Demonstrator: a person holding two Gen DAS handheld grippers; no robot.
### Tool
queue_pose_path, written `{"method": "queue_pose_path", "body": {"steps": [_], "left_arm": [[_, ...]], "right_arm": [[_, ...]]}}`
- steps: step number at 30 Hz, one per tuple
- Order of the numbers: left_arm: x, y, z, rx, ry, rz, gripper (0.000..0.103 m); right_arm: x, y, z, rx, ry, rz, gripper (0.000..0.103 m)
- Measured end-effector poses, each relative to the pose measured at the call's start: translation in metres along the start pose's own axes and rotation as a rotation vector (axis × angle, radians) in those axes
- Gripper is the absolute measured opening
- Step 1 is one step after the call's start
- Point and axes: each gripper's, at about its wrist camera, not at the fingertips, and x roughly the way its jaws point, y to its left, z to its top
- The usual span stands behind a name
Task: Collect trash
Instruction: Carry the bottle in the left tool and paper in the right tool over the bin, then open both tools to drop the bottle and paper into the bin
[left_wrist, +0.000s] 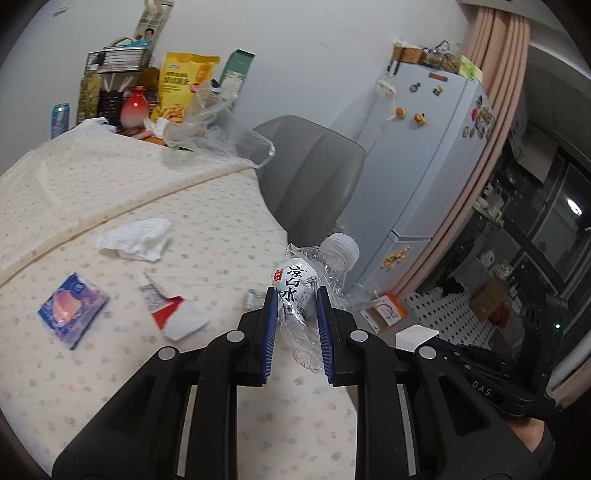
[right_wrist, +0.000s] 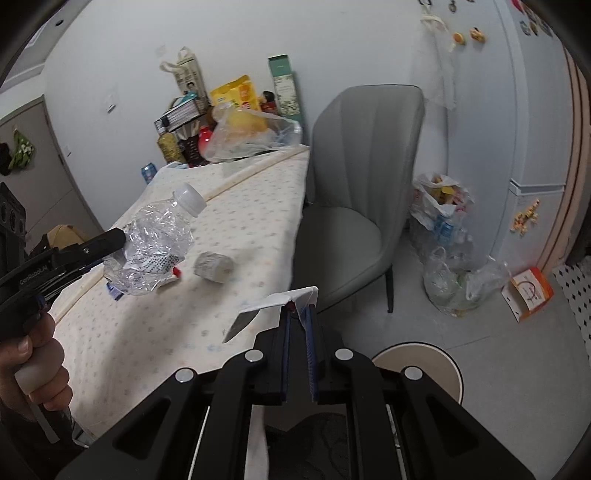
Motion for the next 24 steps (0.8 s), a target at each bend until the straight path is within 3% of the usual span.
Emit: {"method": "queue_pose_path", "body": {"steps": [14,18,20,22,24], "left_arm": [[0.079,-0.072,-0.008,0.093,0.126,-0.059,0.021],[0.095,-0.083,-0.015,0.102,0.156,-0.061,0.021],[0.102,-0.087,-0.017,0.103,0.172,-0.06,0.021],[0.107,-0.088,-0.02,0.106,0.184,-0.055,0.021],[0.111,-0.09,-0.021,0.11,0.194,-0.05,0.021]], "right_arm": [[0.01,-0.109,-0.031,0.172,0.02,-0.145,0.01],[0.023,-0.129,-0.036,0.204,0.034,-0.17,0.015],[0.03,-0.137,-0.039,0.211,0.039,-0.176,0.022],[0.033,-0.146,-0.043,0.236,0.03,-0.169,0.055],[0.034,-0.152,-0.046,0.253,0.019,-0.17,0.062]]}}
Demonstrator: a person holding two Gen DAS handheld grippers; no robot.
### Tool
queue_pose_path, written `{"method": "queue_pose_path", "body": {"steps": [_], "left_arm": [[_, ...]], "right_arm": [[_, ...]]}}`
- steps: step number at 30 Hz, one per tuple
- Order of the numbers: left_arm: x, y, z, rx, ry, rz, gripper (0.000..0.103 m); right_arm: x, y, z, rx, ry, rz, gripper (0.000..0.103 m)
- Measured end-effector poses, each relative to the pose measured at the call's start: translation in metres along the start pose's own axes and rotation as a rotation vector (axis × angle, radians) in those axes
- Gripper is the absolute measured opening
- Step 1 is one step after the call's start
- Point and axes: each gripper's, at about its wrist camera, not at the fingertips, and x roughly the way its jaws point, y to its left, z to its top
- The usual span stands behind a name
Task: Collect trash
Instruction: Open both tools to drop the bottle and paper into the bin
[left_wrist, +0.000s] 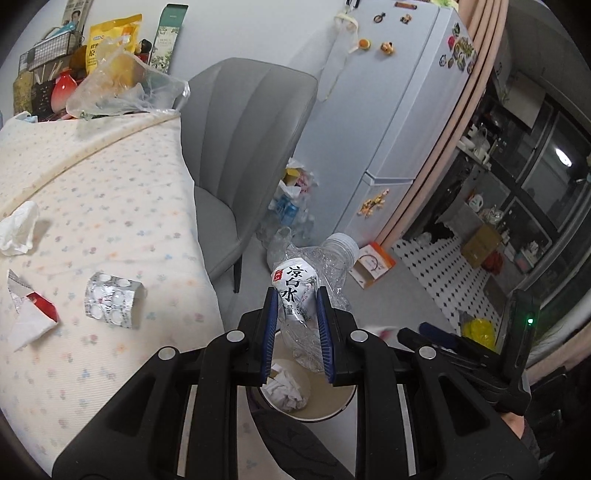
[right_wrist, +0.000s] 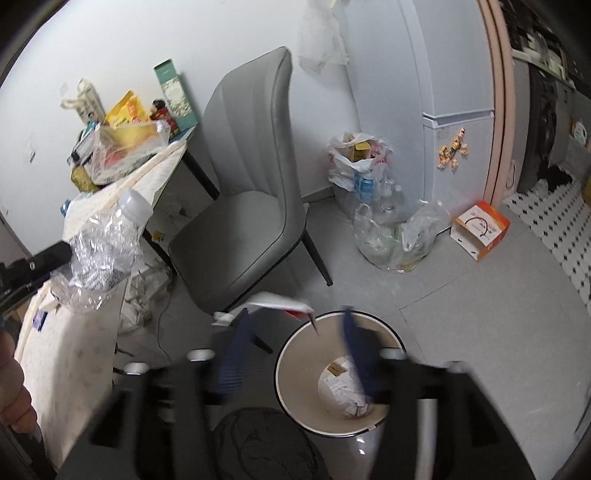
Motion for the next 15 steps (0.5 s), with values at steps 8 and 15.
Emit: {"method": "queue_pose_path", "body": {"steps": [8,15], "left_arm": [[0.015,-0.012,-0.004,0.021,0.041,-0.004,0.021],[0.036,-0.039,-0.007,0.061,0.081,-0.027,0.021]], "right_arm": [[-0.01,-0.019,-0.007,0.074,-0.014,-0.04,0.078],[-0.039,-0.042,-0.005,0.129,-0.05,-0.074,0.086]]}}
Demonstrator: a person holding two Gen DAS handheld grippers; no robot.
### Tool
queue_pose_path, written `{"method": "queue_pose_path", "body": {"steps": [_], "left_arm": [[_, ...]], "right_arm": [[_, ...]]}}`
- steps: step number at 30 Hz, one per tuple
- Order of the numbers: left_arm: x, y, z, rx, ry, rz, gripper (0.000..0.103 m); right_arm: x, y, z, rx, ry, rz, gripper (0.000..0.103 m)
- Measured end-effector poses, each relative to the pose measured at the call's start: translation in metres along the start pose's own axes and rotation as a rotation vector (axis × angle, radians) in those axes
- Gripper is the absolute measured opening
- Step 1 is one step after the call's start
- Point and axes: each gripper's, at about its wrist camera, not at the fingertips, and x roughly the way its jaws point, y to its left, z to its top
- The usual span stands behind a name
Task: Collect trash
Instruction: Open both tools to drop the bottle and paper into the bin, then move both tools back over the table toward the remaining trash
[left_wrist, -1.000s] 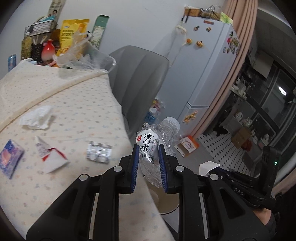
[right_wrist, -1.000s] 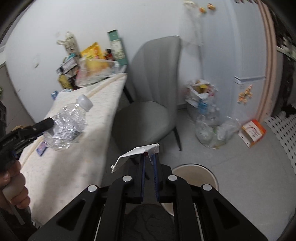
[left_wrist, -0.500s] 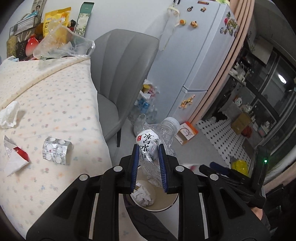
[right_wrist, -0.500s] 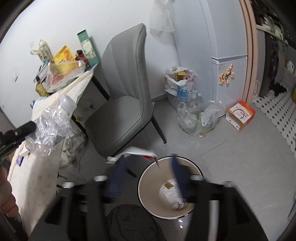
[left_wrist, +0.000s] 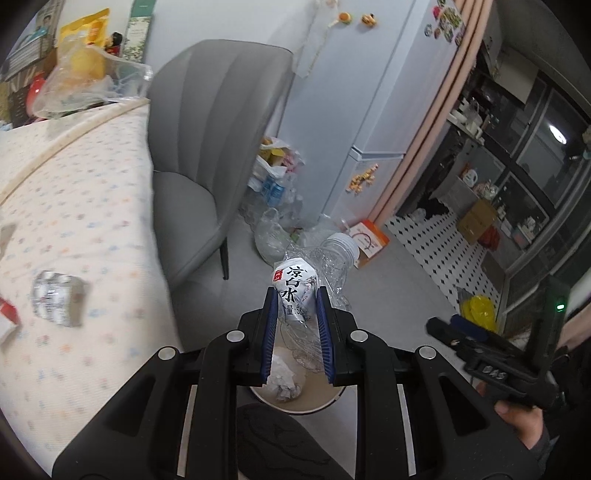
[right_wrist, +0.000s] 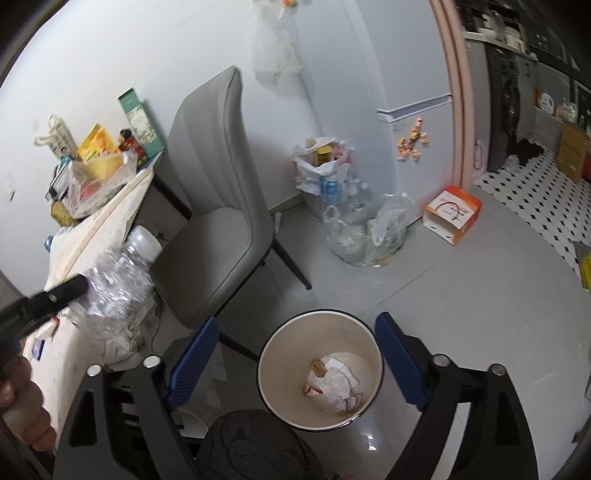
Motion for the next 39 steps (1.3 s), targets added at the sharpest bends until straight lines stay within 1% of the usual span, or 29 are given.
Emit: {"method": "queue_pose_path", "body": {"steps": [6,8,9,10,11,13,14,16,18,20,23,27,31,39], "left_arm": [[0.023,-0.031,0.003,0.042,0.036,-0.037,0.021],[0.032,-0.041,0.005,0.049,0.056,-0.047,0.024],[0.034,-0.043,0.006,0.042,0.059,-0.057,0.031],[0.036,-0.045,0.005,0.034,0.058,-0.075,0.062],[0.032,-0.046,0.005,0.025,0.029,-0.089,0.086],[0.021,-0.047,0.003,0.034,-0.037,-0.077,0.091],[0.018,-0.05,0.002,0.057,-0.046,-0.071,0.093],[0.013,-0.051,0.003,0.086,-0.044,-0.055,0.094],[0.004,-0.045,0.004,0.078,-0.054,-0.046,0.094],[-0.006,-0.037,0.005,0.053,-0.067,-0.034,0.096],[-0.03,-0.019,0.007,0.004,-0.109,-0.019,0.097],[-0.06,0.007,0.009,-0.058,-0.17,0.005,0.097],[-0.084,0.034,0.009,-0.116,-0.21,0.021,0.097],[-0.124,0.08,0.0,-0.195,-0.271,0.052,0.097]], "right_arm": [[-0.024,-0.022,0.003,0.018,-0.032,-0.017,0.086],[-0.03,-0.029,0.004,0.03,-0.041,-0.026,0.086],[-0.032,-0.032,0.004,0.036,-0.044,-0.029,0.086],[-0.033,-0.034,0.004,0.04,-0.044,-0.031,0.086],[-0.033,-0.036,0.004,0.044,-0.045,-0.033,0.086],[-0.034,-0.037,0.003,0.048,-0.045,-0.029,0.086],[-0.034,-0.037,0.002,0.048,-0.043,-0.027,0.086],[-0.031,-0.034,0.001,0.046,-0.038,-0.016,0.086],[-0.028,-0.027,0.0,0.043,-0.03,-0.002,0.086],[-0.026,-0.018,0.0,0.03,-0.025,0.011,0.086],[-0.026,-0.005,0.001,0.011,-0.024,0.023,0.086],[-0.028,0.016,0.003,-0.022,-0.028,0.033,0.089],[-0.029,0.045,0.006,-0.067,-0.027,0.052,0.09],[-0.035,0.108,0.004,-0.185,-0.023,0.095,0.092]]}}
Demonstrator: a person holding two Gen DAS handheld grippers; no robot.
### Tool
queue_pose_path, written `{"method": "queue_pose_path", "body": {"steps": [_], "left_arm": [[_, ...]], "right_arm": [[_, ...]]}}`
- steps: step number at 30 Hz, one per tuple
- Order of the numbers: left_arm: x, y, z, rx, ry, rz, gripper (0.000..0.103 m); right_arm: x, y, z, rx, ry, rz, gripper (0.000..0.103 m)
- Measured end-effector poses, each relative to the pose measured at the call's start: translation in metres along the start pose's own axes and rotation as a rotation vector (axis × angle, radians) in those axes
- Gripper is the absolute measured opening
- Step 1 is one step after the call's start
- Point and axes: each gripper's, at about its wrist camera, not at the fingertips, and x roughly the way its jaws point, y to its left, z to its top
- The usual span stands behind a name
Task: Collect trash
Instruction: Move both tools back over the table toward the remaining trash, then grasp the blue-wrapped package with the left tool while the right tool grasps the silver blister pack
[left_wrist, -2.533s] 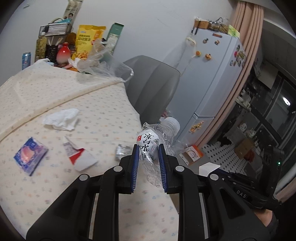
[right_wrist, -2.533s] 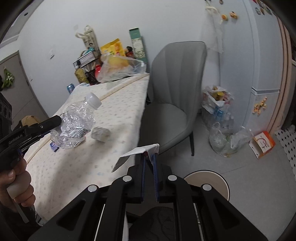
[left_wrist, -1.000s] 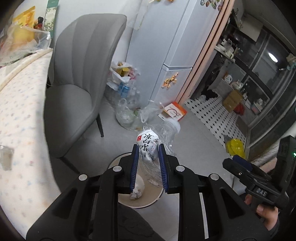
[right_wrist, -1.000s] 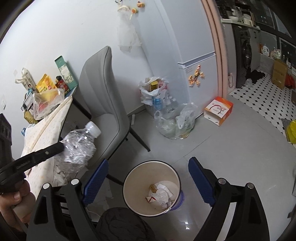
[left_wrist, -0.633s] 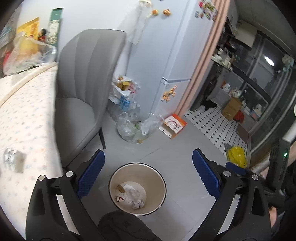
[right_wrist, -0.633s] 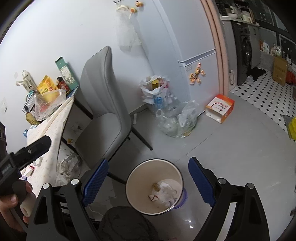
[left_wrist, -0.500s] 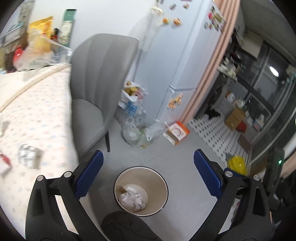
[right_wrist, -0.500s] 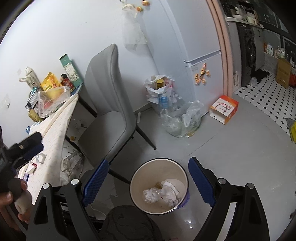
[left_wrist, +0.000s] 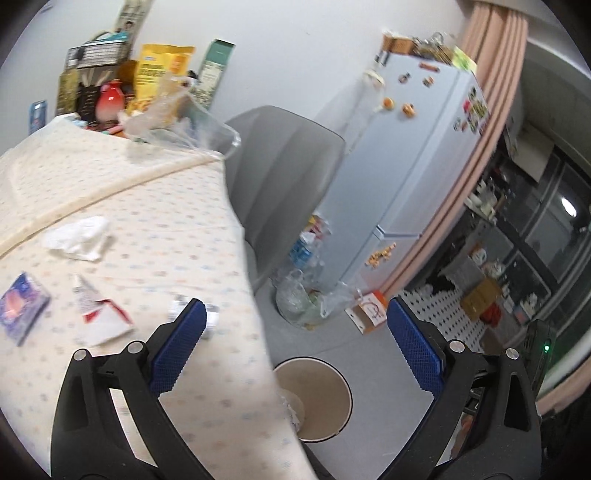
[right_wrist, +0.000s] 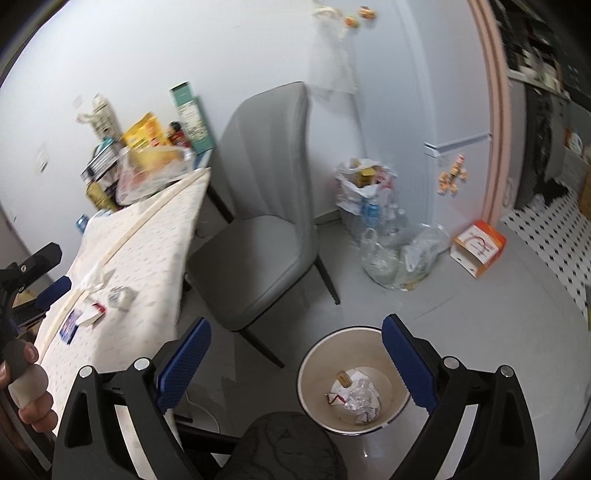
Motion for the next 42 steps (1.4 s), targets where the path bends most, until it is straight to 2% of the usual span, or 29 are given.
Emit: {"method": "queue_pose_path", "body": {"steps": [8,16,29,32,38,42], "left_arm": [[-0.048,0.048,0.002,-0.051,-0.073,0.05,0.097],[-0.093,0.101,-0.002,-0.124,-0.126,0.099,0.097],[-0.131,0.153,-0.013,-0.192,-0.161,0.123,0.097],[-0.146,0.164,-0.014,-0.16,-0.192,0.202,0.097],[-0.149,0.192,-0.017,-0.186,-0.163,0.215,0.096],[-0.131,0.2,-0.022,-0.188,-0.1,0.264,0.088]], "right_arm": [[-0.004,0.067,0.007,-0.099,-0.016,0.054,0.095],[-0.004,0.124,0.001,-0.189,0.002,0.109,0.095],[-0.003,0.172,-0.01,-0.26,0.029,0.153,0.091],[0.002,0.185,-0.011,-0.275,0.045,0.155,0.09],[0.01,0.208,-0.015,-0.295,0.058,0.187,0.086],[0.019,0.207,-0.02,-0.294,0.077,0.206,0.084]]}}
